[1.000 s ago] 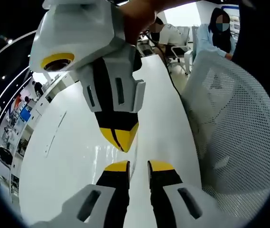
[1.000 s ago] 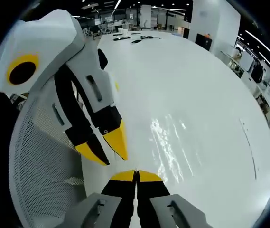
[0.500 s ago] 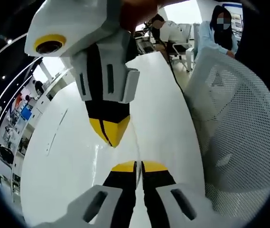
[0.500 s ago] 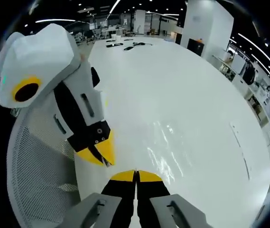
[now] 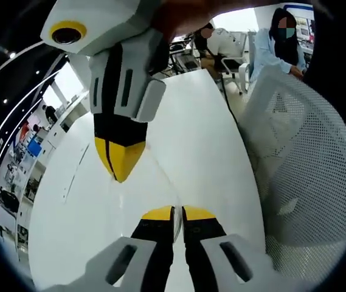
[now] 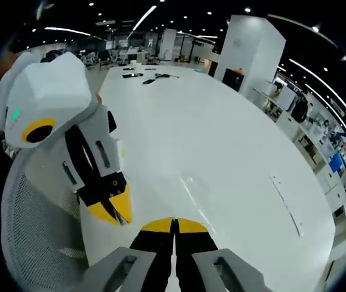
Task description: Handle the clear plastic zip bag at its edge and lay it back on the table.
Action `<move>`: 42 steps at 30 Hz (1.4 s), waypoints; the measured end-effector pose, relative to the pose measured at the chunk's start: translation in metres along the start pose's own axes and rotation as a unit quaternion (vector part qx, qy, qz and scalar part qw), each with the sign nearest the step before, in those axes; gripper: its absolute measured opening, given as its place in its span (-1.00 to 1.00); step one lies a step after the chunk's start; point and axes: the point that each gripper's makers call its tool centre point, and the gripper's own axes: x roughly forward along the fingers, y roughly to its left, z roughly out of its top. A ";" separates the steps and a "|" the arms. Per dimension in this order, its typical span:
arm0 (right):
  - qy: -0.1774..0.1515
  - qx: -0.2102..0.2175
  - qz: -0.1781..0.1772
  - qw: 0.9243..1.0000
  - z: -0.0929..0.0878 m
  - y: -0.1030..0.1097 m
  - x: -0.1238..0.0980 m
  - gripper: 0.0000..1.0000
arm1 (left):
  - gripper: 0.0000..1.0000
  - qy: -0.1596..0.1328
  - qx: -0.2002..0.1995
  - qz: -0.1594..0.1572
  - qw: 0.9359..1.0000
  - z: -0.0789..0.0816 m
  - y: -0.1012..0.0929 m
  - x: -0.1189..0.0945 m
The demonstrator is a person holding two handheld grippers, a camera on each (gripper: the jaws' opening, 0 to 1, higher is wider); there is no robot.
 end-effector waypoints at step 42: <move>-0.132 0.039 -0.109 0.985 0.029 -0.030 -0.047 -1.00 | -0.99 0.024 0.039 0.041 0.998 0.016 0.012 0.006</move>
